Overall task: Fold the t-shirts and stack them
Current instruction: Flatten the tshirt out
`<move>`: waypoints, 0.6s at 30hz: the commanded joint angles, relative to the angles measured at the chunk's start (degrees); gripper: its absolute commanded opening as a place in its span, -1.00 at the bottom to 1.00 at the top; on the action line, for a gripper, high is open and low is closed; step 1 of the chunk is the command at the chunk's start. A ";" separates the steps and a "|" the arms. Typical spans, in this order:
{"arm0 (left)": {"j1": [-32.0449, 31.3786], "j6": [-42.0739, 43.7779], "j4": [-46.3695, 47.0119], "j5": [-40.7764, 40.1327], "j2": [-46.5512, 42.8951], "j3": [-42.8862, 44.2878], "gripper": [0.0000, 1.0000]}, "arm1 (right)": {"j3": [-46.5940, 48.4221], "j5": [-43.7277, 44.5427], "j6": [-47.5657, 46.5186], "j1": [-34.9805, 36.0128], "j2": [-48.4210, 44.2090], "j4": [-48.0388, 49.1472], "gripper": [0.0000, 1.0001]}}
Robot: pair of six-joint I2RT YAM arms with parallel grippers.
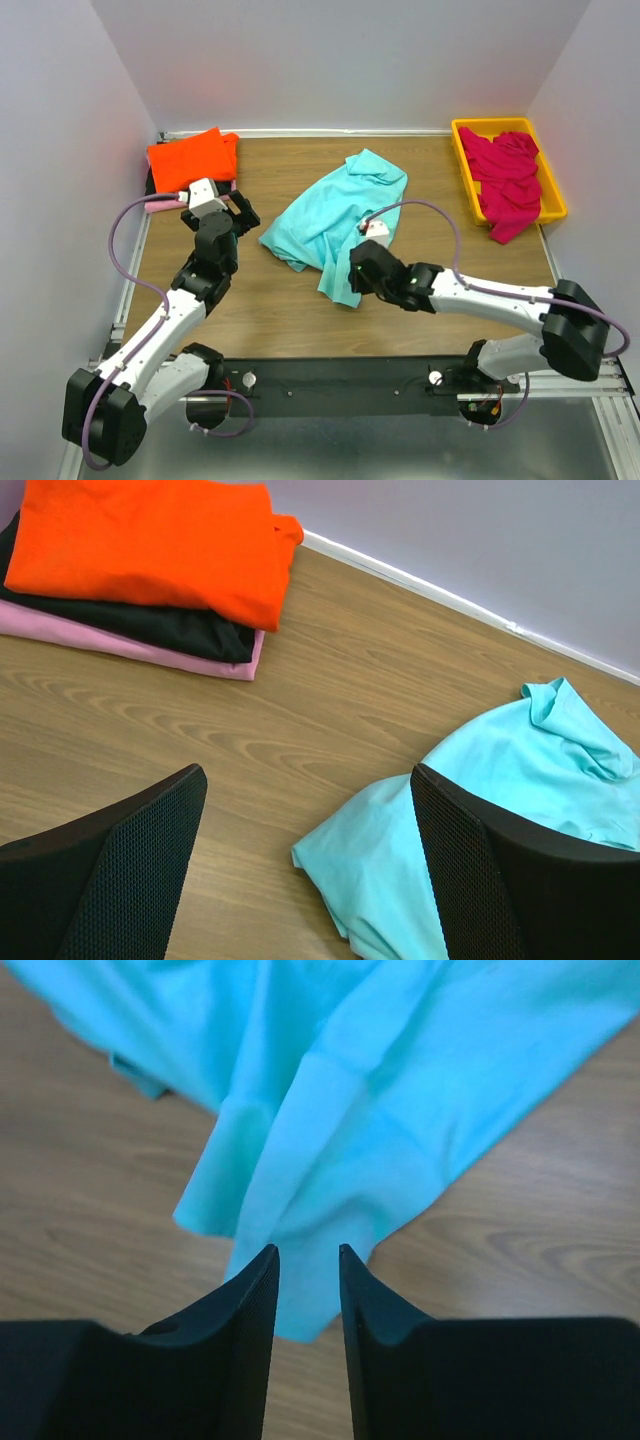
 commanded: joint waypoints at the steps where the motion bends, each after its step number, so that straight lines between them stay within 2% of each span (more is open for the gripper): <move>1: -0.15 0.53 1.59 0.17 -0.13 1.66 0.81 | 1.90 -2.89 4.15 4.08 4.33 1.99 -0.20; 8: -0.15 0.61 1.68 0.35 -0.56 1.49 0.82 | 2.61 -3.24 6.88 6.81 8.03 2.26 0.04; 18: -0.15 0.88 2.03 0.35 -0.74 1.05 0.82 | 4.71 -2.10 8.90 8.57 12.25 0.68 0.15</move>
